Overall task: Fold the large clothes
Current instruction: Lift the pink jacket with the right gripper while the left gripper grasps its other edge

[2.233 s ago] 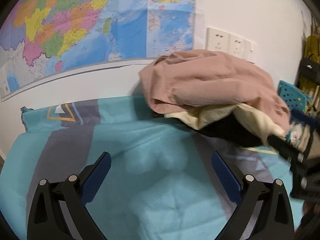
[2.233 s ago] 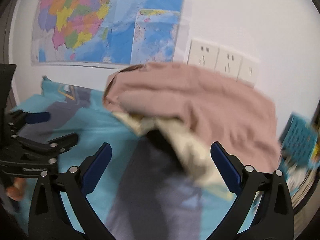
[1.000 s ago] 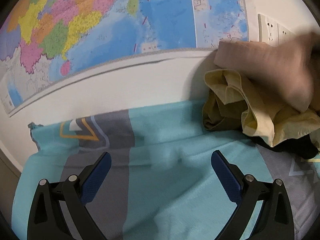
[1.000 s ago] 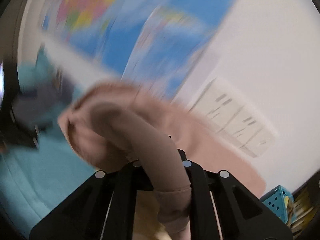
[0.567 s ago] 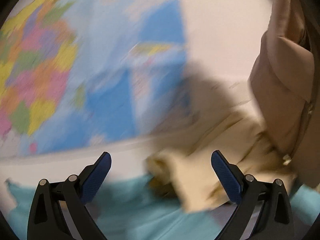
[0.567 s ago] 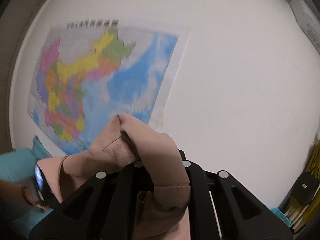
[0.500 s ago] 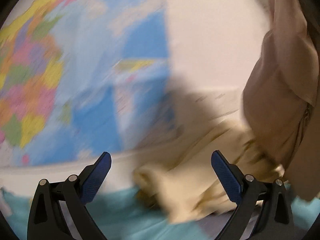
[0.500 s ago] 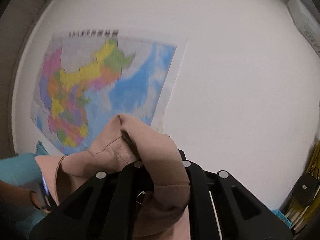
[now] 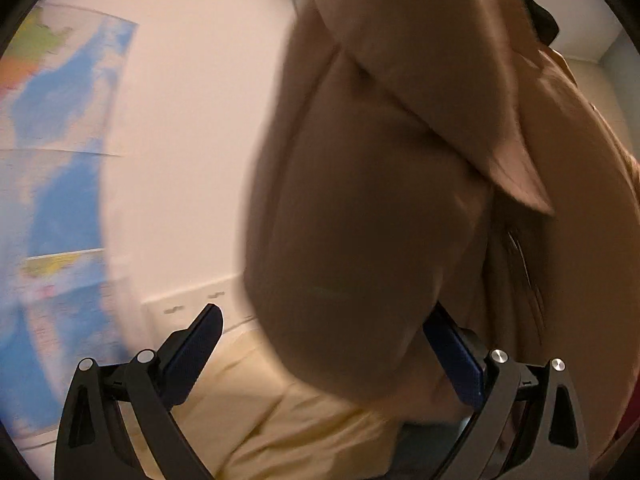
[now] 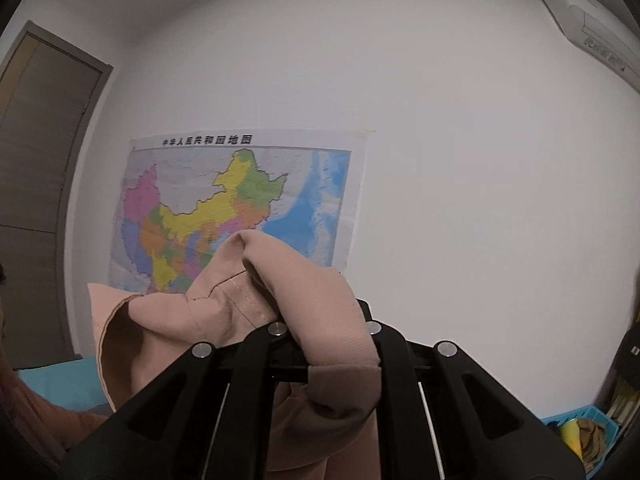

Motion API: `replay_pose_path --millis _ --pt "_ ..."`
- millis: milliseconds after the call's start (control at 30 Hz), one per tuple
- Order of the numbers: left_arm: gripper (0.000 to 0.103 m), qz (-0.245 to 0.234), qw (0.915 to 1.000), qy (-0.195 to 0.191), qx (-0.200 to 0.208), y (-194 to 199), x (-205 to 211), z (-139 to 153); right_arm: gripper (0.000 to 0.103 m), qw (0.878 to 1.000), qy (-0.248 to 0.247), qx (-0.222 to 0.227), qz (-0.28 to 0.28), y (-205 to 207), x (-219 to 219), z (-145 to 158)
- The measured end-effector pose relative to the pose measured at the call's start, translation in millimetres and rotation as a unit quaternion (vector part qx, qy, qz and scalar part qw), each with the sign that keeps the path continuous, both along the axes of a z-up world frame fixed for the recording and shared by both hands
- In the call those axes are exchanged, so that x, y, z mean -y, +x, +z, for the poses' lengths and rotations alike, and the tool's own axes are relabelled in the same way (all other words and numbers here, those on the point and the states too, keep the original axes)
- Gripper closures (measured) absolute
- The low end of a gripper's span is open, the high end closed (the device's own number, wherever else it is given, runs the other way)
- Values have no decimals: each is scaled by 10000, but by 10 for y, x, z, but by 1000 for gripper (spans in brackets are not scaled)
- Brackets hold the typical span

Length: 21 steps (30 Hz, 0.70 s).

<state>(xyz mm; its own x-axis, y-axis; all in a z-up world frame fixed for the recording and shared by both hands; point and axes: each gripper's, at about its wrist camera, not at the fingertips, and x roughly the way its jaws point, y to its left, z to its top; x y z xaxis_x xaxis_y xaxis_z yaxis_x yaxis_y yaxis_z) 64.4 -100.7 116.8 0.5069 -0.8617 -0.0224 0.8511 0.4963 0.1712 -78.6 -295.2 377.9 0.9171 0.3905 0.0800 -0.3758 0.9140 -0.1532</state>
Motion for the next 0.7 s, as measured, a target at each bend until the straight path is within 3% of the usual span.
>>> replay_pose_path --millis 67,100,133,200,333,533,700 --pt "11 -214 9997 114 -65 -5 171 40 96 10000 47 -30 -28 -64 34 -20" --pt "31 -122 9999 59 14 -40 223 52 96 9999 68 -56 -63 -99 59 -35" --pt "59 -72 10000 55 -12 -62 240 63 96 9999 101 -81 -111 -161 97 -44" --pt "88 157 9997 83 -174 -90 219 108 96 9996 174 -153 -165 -247 169 -51" --pt "89 512 9980 -325 -165 -340 -190 390 96 9989 235 -182 -353 -513 296 -66" --pt "89 1346 9874 -645 529 -1077 -862 1089 96 9979 403 -126 -499 -1022 410 -1" --pt "89 1949 9761 -569 770 -1721 -1327 1527 96 9983 483 -305 -120 -1253 308 -64"
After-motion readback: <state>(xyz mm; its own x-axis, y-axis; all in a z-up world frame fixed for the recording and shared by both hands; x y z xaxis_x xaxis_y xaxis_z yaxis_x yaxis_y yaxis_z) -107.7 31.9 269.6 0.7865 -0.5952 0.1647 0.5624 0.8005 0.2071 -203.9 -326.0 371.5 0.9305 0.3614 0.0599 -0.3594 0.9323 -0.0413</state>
